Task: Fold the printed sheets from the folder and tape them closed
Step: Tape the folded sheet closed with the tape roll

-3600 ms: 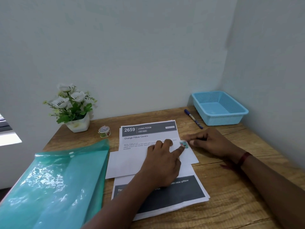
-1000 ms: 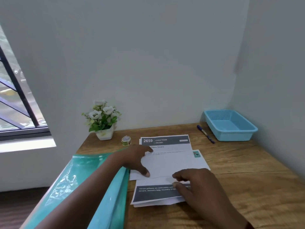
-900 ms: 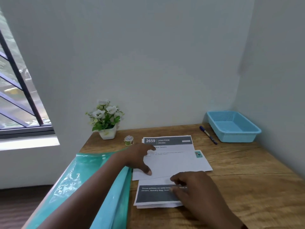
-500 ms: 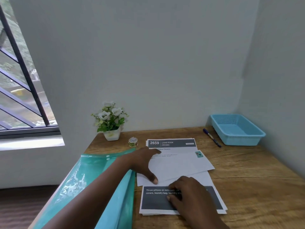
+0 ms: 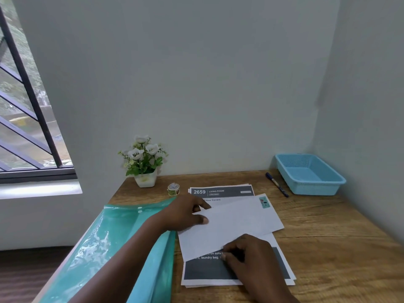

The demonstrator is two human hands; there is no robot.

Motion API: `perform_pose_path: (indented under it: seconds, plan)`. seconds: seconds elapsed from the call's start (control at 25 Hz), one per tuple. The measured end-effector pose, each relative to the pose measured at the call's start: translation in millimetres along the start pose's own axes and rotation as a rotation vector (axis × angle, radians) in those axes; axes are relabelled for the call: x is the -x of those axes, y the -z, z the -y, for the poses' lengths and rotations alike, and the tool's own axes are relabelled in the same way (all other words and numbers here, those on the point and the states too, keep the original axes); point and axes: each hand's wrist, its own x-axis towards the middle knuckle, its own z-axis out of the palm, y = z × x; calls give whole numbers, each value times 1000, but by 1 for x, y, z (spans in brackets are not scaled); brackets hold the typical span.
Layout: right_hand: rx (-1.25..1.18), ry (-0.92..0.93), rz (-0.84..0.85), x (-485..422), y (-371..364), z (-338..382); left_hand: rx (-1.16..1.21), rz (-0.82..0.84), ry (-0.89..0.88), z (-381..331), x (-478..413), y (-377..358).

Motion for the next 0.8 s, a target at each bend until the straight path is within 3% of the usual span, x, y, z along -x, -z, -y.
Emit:
perform_pose_path:
  seconds: [0.24, 0.36, 0.52, 0.68, 0.8]
  plan:
    - [-36, -146, -213, 4, 17, 14, 432, -77, 78, -8, 22, 4]
    - [-29, -172, -222, 6, 19, 21, 525, -94, 65, -21, 30, 10]
    - [-81, -174, -104, 8, 13, 22, 503, -131, 68, -39, 37, 24]
    - [-513, -357, -21, 5, 17, 32, 590, -213, 84, -59, 42, 21]
    - [-863, -481, -80, 5, 29, 37, 741, -306, 118, -75, 42, 10]
